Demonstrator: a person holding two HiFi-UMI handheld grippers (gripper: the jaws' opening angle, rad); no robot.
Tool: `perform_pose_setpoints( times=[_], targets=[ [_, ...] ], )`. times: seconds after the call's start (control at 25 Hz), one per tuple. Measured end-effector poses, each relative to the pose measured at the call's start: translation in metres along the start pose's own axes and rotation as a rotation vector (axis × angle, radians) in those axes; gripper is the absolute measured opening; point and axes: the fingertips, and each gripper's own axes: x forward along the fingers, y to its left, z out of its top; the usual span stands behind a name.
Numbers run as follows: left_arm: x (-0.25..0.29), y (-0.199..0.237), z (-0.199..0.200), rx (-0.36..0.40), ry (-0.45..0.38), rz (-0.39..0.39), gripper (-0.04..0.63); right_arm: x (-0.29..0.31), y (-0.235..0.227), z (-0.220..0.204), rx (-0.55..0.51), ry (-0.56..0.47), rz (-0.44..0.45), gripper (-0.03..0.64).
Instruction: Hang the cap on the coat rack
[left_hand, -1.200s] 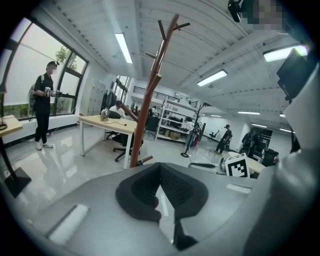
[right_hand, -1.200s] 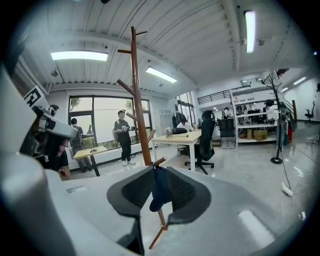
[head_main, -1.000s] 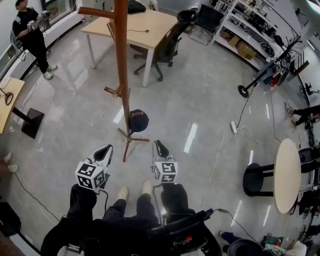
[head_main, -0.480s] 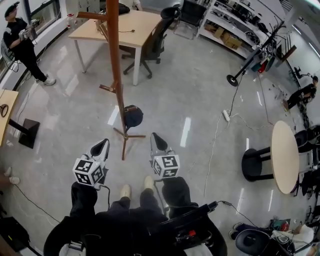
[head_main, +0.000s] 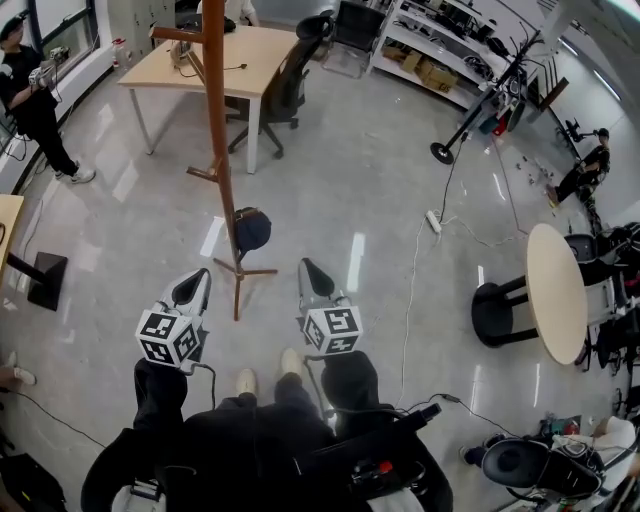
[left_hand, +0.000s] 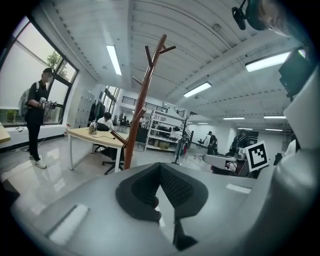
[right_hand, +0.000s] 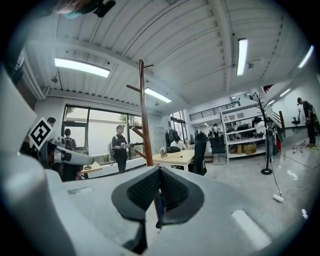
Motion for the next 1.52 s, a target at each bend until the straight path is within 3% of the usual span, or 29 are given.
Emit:
perform_pose_setpoints(
  times=[0.8, 1.52],
  targets=[
    [-0.021, -0.020, 0.028, 0.052, -0.040, -0.112, 0.000, -0.056, 0.023, 0.042, -0.020, -0.100, -0.075, 0.002],
    [-0.033, -0.029, 0.031, 0.081, -0.053, -0.166, 0.000, -0.081, 0.034, 0.045, -0.023, -0.123, -0.130, 0.002]
  ],
)
